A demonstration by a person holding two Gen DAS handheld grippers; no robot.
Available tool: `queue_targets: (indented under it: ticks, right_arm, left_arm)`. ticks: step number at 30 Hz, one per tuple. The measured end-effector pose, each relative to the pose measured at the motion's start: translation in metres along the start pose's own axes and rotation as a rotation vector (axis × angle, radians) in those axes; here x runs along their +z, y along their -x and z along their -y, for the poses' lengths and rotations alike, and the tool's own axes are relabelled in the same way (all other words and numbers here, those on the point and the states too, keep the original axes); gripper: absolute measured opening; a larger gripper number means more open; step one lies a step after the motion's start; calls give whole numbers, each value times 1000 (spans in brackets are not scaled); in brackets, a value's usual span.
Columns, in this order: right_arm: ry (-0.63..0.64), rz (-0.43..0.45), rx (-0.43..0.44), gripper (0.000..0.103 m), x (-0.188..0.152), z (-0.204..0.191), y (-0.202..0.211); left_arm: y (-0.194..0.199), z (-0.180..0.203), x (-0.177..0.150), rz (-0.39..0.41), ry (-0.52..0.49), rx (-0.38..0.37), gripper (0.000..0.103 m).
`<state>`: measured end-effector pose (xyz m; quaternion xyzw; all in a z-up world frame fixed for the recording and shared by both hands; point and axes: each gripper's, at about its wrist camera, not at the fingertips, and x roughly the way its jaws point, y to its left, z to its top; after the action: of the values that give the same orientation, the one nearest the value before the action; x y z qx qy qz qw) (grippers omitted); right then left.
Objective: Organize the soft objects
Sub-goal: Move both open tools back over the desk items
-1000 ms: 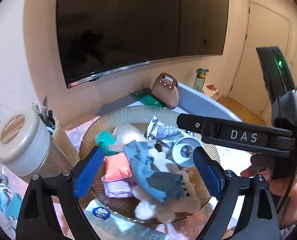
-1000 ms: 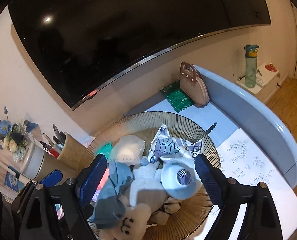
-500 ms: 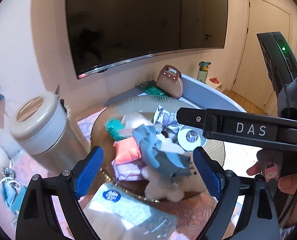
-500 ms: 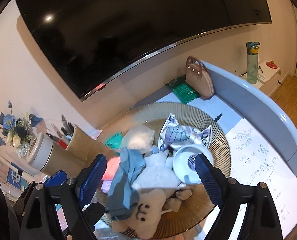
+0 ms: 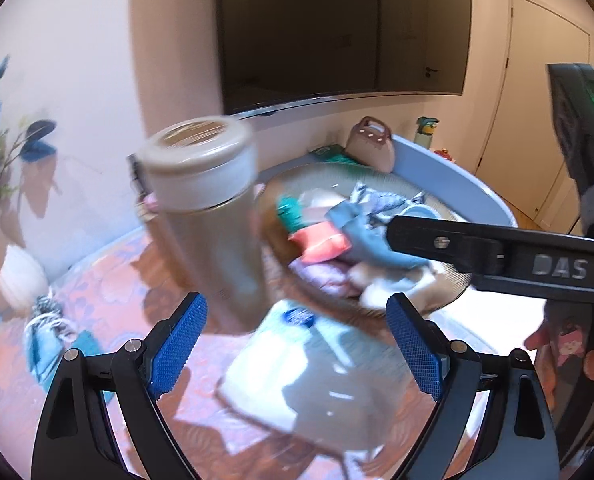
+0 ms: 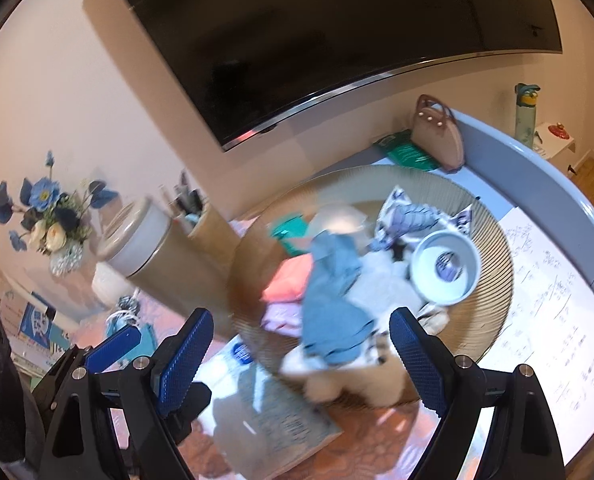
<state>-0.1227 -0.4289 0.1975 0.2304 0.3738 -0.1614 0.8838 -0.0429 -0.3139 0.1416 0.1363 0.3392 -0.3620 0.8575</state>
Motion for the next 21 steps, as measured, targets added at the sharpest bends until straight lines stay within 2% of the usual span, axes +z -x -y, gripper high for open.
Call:
queue_targets:
  ticks: [4, 10, 17, 21]
  right_arm:
    - [21, -1, 25, 89, -11, -24, 2]
    - [96, -16, 90, 90, -26, -77, -6]
    - [224, -80, 162, 91, -51, -151, -47]
    - [273, -120, 203, 91, -66, -183, -72]
  left_arm:
    - [9, -31, -11, -5, 29, 41, 90]
    - [17, -101, -37, -40, 109, 113, 90]
    - [19, -202, -77, -109, 239, 205, 90]
    - [20, -250, -97, -122, 305, 244, 90]
